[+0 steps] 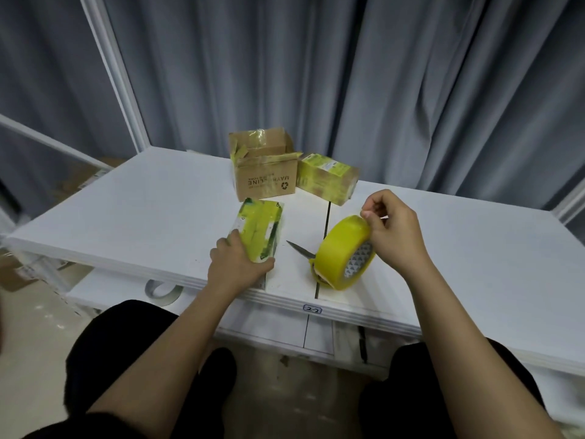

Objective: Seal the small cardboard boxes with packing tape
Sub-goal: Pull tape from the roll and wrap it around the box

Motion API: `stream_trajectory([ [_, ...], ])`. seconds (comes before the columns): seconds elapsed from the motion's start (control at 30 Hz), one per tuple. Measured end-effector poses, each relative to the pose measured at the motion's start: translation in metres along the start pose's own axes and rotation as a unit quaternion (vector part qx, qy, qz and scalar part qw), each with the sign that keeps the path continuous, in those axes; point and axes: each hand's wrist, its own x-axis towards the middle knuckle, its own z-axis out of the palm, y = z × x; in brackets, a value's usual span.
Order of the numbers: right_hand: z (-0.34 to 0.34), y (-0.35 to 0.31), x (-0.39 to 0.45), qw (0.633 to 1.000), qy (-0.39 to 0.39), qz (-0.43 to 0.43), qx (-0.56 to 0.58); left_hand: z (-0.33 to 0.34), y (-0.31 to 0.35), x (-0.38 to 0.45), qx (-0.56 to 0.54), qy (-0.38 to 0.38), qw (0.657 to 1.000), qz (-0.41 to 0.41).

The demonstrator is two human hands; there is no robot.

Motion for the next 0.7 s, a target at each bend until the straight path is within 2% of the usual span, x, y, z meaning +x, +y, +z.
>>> stream_trajectory([
  [0.23, -0.012, 0.009, -0.008, 0.998, 0.032, 0.051, -0.003, -0.018, 0.001, -0.044, 0.095, 0.048, 0.993, 0.051],
  [0.47, -0.011, 0.023, -0.016, 0.997, 0.047, 0.063, -0.004, -0.024, -0.009, -0.088, 0.126, 0.095, 0.985, 0.073],
  [0.7, -0.007, 0.026, -0.019, 0.997, 0.041, 0.065, -0.003, -0.034, -0.004, -0.103, 0.125, 0.098, 0.985, 0.071],
])
